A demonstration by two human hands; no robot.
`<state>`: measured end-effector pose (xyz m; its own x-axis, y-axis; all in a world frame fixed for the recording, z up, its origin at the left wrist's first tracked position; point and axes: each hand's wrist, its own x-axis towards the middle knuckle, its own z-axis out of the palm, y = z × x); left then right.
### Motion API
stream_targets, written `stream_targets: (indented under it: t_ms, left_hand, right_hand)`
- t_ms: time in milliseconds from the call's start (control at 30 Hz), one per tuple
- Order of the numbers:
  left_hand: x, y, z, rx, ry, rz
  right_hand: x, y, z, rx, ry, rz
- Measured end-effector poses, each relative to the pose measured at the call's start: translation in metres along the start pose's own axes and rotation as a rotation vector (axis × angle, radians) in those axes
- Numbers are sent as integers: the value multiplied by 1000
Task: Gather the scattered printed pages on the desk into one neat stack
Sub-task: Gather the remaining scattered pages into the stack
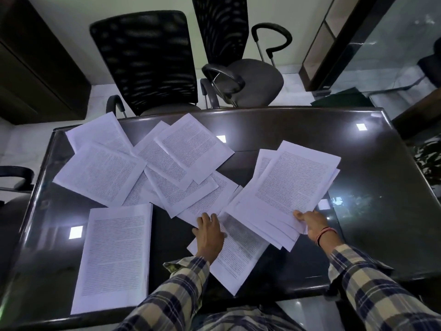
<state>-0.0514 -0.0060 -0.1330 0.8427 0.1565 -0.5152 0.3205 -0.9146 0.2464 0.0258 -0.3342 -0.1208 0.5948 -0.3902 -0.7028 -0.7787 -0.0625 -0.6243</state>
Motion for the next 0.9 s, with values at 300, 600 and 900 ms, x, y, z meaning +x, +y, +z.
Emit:
stream_targets:
  t_ms: [300, 600, 900]
  left_hand:
    - [-6, 24, 2, -657, -39, -208]
    - [11, 38, -5, -1235, -292, -401]
    - [24, 86, 2, -1228, -278, -225]
  right_hand:
    - [14, -12, -11, -43, -107, -50]
    - [24, -21, -20, -173, -364, -39]
    - [21, -11, -2, -342, -434, -145]
